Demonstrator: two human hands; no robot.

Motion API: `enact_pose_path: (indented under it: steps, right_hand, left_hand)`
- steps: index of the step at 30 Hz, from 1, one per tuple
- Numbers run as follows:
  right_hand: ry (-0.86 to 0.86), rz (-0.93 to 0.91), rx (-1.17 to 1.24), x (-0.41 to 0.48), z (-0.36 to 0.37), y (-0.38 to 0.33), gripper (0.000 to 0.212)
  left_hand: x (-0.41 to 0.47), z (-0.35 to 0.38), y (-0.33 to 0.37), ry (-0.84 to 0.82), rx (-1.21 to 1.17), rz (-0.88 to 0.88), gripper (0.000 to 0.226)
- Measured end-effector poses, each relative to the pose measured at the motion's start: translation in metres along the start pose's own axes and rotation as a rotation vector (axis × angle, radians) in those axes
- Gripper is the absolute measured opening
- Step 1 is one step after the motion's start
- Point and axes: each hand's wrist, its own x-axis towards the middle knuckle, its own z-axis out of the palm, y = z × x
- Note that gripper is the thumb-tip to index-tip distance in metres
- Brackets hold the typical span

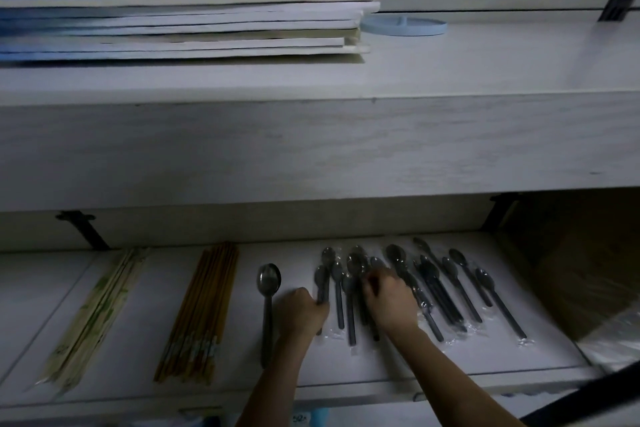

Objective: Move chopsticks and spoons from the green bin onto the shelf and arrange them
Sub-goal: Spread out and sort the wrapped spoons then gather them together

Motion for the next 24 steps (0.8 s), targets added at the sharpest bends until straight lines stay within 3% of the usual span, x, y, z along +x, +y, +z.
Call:
enact_pose_path:
  steps: [3,6,10,14,18,21,24]
  right_hand:
    - [-0.085,0.014,-0.096,-0.002,0.003,-0.009,0.04]
    - [-0.089,-0.004,-0.207,-0.001,0.006,-0.013,0.03]
    - [-0.138,0.017,-0.219,0.007,0.002,-0.011,0.026]
    - [-0.155,0.053,-0.107,0.01,-0.005,-0.01,0.028]
    - [-0.055,0.11,0.094,0.014,-0.012,-0.004,0.027]
    - [-0.01,0.169,0.231,0.017,-0.015,0.001,0.023]
    - [0.051,0.19,0.358,0.02,-0.017,0.002,0.02]
  left_hand:
    - [-0.002,0.003,0.008,0.057,-0.015,-0.004,0.032]
    - [0.0,0.009,0.016,0.095,0.062,0.014,0.053]
    - [0.004,0.006,0.025,0.068,0.054,-0.011,0.029]
    - [0.01,0.001,0.031,0.027,0.142,-0.037,0.031]
    - [0.013,-0.004,0.03,-0.02,0.185,-0.019,0.039]
    - [0.014,-0.007,0.026,-0.079,0.05,-0.016,0.031]
    - [0.016,-0.007,0.02,-0.19,-0.37,-0.123,0.029]
